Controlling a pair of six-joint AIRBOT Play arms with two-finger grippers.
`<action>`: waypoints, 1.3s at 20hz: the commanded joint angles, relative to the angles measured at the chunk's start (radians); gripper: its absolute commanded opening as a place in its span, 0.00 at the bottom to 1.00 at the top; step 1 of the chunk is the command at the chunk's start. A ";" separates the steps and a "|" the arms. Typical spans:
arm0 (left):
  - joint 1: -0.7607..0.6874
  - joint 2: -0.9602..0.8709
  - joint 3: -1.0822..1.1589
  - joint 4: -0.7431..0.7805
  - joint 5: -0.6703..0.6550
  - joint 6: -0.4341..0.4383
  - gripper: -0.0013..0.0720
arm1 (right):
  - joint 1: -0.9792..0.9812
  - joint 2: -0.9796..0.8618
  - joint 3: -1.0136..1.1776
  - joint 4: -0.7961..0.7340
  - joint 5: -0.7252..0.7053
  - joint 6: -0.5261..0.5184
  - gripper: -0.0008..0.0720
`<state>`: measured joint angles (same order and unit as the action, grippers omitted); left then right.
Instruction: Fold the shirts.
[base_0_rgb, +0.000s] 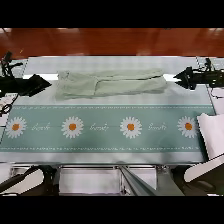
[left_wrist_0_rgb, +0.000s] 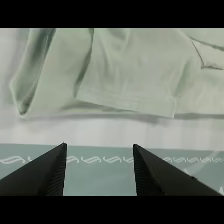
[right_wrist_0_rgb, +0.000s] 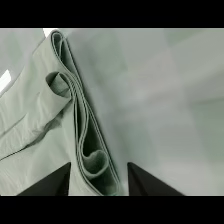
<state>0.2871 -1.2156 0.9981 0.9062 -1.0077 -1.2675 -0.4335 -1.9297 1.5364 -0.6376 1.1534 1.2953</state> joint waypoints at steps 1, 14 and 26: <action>-0.047 0.029 -0.055 0.006 0.040 0.007 0.70 | 0.066 -0.101 0.058 0.042 -0.001 0.045 0.58; -0.057 0.028 -0.055 -0.001 0.040 0.006 0.70 | 0.163 -0.164 0.139 0.082 -0.055 0.057 0.24; -0.097 0.029 -0.055 -0.153 0.019 0.067 0.18 | 0.153 0.202 0.060 -0.274 0.060 0.042 0.04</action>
<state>0.2134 -1.1877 0.9432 0.8124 -0.9726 -1.2373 -0.2760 -1.8652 1.6417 -0.7803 1.1927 1.3361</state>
